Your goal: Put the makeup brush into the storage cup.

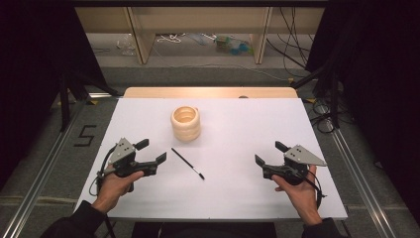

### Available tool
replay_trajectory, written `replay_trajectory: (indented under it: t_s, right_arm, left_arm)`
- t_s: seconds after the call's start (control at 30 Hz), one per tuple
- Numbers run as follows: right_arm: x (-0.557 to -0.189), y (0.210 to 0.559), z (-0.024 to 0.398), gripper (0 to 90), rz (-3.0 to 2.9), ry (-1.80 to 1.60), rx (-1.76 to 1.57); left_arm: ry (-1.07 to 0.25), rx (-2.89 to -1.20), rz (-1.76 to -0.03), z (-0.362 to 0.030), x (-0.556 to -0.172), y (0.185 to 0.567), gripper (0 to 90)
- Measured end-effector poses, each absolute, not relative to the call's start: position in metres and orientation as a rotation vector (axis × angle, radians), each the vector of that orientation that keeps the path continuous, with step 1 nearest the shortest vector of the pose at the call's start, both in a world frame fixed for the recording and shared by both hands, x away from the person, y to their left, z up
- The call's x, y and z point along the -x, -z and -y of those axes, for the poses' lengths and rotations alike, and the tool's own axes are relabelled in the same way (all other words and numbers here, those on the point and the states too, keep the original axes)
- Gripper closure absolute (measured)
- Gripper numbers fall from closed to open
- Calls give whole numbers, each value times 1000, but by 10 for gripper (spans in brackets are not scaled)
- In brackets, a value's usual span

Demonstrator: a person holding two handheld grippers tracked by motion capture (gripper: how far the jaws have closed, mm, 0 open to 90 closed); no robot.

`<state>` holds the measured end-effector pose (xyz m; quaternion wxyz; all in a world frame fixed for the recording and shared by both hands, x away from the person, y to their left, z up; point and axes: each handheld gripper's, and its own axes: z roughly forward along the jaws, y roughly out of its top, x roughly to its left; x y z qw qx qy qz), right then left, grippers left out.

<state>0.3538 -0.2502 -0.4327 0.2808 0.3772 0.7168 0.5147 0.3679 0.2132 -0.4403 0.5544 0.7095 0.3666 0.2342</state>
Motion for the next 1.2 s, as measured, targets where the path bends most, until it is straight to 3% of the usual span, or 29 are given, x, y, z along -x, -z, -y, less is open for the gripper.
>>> replay_trajectory:
  t_s: [0.8, 1.2]
  right_arm:
    - [-355, 434, 250, 160, -1934, -1378, -1018]
    - [-356, 436, 249, 162, -1945, -1379, -1025]
  left_arm:
    - [-530, -1692, -853, -209, -374, 439, 159]
    - [-451, -1817, -806, -194, -386, 428, 171]
